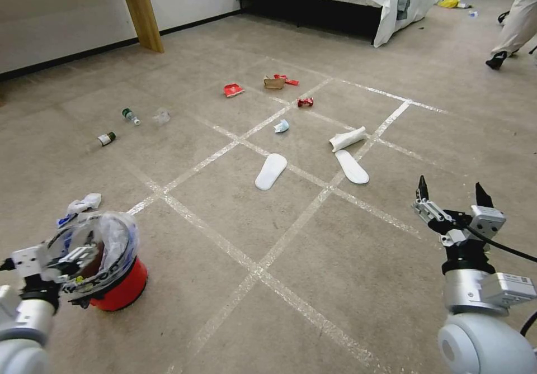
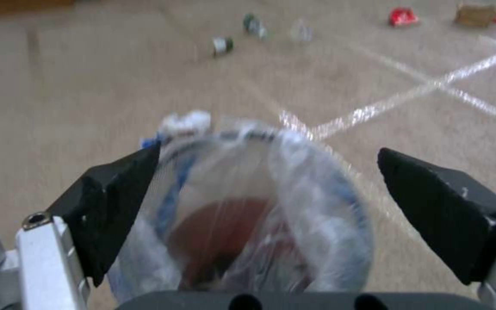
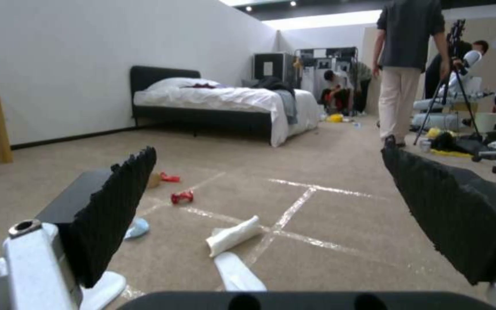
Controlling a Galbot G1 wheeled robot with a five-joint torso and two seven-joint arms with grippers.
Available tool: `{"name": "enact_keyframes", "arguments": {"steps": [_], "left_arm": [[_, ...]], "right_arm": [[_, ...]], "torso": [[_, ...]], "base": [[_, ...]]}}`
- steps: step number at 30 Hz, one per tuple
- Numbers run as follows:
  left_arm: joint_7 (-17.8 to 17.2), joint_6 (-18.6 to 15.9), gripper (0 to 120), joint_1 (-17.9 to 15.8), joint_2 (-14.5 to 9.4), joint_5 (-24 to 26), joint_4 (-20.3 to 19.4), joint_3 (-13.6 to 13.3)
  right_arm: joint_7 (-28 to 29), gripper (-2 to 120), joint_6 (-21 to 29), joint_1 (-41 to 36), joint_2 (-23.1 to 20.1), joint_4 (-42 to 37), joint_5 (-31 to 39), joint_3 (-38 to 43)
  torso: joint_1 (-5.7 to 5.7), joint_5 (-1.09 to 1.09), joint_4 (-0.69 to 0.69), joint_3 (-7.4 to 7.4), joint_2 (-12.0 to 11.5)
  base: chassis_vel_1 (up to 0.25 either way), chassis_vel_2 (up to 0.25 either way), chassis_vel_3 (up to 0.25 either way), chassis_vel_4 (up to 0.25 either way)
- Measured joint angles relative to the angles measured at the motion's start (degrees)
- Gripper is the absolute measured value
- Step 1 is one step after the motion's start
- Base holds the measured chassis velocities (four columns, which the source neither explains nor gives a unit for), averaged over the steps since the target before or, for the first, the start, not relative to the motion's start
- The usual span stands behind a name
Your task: Pick up the trash bin and place the garbage on the floor into it.
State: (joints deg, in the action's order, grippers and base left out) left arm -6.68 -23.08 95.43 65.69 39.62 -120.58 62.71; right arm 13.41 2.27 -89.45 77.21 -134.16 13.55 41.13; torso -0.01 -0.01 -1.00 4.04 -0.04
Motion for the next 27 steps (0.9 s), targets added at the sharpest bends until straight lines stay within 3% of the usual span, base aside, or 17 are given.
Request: {"name": "enact_keyframes", "arguments": {"steps": [3,4,5,14,16,17,20,22,27], "left_arm": [[0.61,-1.81,100,-0.78,-1.94,3.59,2.88,0.57],[1.66,-3.04,100,-1.67,-3.53,5.94,5.85,0.84],[1.66,-3.04,100,-1.67,-3.53,5.94,5.85,0.84],[5.97,-3.16,100,-4.7,-8.96,7.07,19.45,0.54],[6.37,-3.08,100,-4.9,-9.31,7.04,20.51,0.39],[7.16,-2.39,100,-5.53,-10.19,6.86,23.18,-0.26],[7.79,-1.9,100,-6.07,-10.87,6.83,24.87,-0.86],[8.55,-1.22,100,-7.79,-12.48,6.84,28.58,-2.42],[8.91,-0.31,100,-9.64,-14.31,6.82,31.61,-4.38]], "right_arm": [[0.01,100,0.0,-0.21,0.02,-0.3,-0.01,0.12],[0.06,100,0.0,-0.44,-0.02,-0.64,-0.01,0.4],[0.06,100,0.0,-0.44,-0.02,-0.64,-0.01,0.4],[0.27,100,0.0,-2.0,0.1,-2.11,-0.54,1.37],[0.27,100,0.0,-2.1,0.2,-2.19,-0.71,1.37],[0.27,100,0.03,-2.24,0.38,-2.33,-1.07,1.35],[0.27,100,0.1,-2.36,0.52,-2.51,-1.35,1.3],[0.26,100,0.3,-2.69,0.77,-2.97,-1.86,1.33],[0.24,100,0.38,-3.48,0.86,-3.45,-2.24,1.73]], "torso": [[0.0,0.01,-0.01,0.0,0.0],[0.0,0.0,-0.02,0.0,0.0],[0.0,0.0,-0.02,0.0,0.0],[0.0,0.01,0.0,0.0,0.0],[0.0,0.01,0.0,0.0,0.0],[0.0,0.02,0.0,0.0,0.0],[0.0,0.0,0.01,0.0,0.0],[0.0,0.02,-0.01,0.0,0.0],[0.0,0.02,-0.02,0.0,0.0]], "base": [[0.0,0.0,0.0,0.0],[0.0,0.0,0.0,0.0],[0.0,0.0,0.0,0.0],[0.0,0.0,0.0,0.0],[0.0,0.0,0.0,0.0],[0.0,0.0,0.0,0.0],[0.0,0.0,0.0,0.0],[0.0,0.0,0.0,0.0],[0.0,0.0,0.0,0.0]]}}
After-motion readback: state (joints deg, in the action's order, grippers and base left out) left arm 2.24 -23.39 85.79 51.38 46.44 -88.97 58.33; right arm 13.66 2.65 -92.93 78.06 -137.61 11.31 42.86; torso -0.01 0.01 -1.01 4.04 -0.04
